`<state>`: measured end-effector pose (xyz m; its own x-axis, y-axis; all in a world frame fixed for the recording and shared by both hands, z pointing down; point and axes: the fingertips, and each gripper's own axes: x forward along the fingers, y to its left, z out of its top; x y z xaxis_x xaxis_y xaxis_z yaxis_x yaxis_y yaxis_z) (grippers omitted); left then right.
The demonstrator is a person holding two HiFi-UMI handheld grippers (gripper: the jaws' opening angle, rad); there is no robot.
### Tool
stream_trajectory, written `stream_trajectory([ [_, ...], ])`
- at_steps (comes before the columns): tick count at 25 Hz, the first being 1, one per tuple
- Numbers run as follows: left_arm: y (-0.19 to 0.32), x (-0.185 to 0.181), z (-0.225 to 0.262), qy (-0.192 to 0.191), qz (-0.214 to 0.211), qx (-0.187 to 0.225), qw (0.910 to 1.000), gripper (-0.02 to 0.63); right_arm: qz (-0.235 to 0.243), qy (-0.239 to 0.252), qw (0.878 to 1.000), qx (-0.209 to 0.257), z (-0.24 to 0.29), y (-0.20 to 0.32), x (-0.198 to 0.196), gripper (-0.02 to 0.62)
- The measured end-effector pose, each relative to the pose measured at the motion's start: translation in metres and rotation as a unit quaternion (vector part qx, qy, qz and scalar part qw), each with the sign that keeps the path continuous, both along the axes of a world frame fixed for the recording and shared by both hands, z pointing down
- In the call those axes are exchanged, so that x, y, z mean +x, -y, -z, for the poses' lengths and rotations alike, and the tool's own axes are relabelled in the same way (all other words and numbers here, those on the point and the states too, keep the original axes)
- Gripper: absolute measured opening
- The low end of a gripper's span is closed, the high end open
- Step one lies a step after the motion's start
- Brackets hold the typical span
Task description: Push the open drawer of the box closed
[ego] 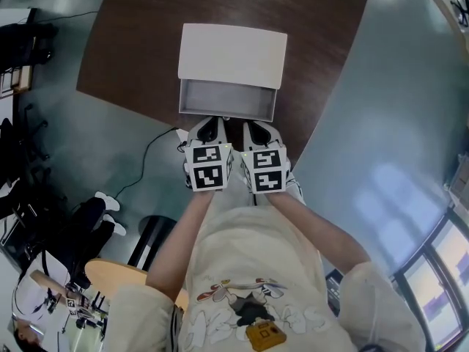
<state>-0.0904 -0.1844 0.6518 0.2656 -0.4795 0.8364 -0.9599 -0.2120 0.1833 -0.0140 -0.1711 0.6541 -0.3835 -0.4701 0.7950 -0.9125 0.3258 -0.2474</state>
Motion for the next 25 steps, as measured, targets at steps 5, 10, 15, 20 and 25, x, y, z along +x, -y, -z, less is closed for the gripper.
stream_trajectory([
  [5, 0.01, 0.003, -0.004, -0.007, 0.002, 0.001, 1.0, 0.008, -0.021, 0.006, 1.0, 0.003, -0.006, 0.012, 0.003, 0.005],
  [10, 0.03, 0.003, -0.014, -0.007, 0.004, 0.003, 1.0, 0.008, -0.025, 0.01, 1.0, 0.004, -0.018, 0.031, 0.004, 0.005],
  [15, 0.045, -0.004, -0.022, -0.003, 0.005, 0.003, 1.0, 0.008, -0.024, 0.009, 1.0, 0.004, -0.027, 0.046, -0.003, 0.005],
  [20, 0.043, -0.003, -0.015, -0.004, 0.006, 0.006, 1.0, 0.008, -0.031, 0.01, 0.999, 0.007, -0.02, 0.045, -0.003, 0.005],
  [25, 0.045, 0.004, -0.013, -0.014, 0.008, 0.004, 0.9999, 0.006, -0.034, 0.007, 0.999, 0.005, -0.017, 0.047, 0.003, 0.005],
])
